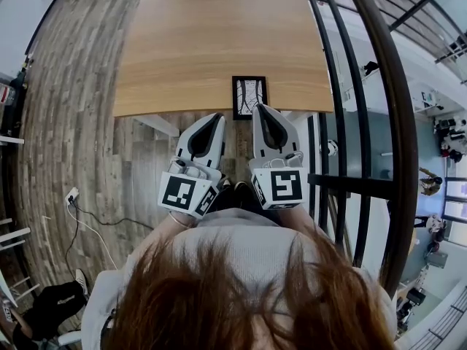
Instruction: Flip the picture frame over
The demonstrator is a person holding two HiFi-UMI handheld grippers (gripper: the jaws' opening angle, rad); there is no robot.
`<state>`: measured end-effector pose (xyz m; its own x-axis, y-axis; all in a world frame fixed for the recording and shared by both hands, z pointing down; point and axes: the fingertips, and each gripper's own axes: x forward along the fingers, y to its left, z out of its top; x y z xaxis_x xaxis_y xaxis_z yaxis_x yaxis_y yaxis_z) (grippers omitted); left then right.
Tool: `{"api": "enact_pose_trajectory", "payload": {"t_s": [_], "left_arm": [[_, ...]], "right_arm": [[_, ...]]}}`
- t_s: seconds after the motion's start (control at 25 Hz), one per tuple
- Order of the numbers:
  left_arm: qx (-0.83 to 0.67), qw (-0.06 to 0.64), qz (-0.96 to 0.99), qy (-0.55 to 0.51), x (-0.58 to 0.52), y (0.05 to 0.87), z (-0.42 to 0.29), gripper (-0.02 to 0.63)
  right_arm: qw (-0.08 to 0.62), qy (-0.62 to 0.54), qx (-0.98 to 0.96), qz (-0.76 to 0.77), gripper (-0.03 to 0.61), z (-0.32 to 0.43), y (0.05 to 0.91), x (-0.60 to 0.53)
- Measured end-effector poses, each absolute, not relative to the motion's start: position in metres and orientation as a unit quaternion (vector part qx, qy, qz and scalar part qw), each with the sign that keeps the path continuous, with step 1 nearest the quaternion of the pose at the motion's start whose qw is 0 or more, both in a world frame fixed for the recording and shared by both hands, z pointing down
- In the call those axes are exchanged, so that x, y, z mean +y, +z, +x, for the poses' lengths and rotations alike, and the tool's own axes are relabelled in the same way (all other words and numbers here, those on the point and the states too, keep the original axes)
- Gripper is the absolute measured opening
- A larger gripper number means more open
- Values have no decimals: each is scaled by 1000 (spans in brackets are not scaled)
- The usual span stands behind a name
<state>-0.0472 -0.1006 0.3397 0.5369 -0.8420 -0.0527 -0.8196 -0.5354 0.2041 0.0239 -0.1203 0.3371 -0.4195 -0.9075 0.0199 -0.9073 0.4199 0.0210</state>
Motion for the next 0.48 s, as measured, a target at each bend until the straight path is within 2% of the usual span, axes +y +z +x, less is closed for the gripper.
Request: {"api": "enact_pose_trajectory", "payload": {"t_s": [0.48], "left_arm": [[-476, 78, 873, -73, -101, 341, -49, 6]], "right_arm": [[15, 0, -842, 539, 15, 22, 339, -121]]}}
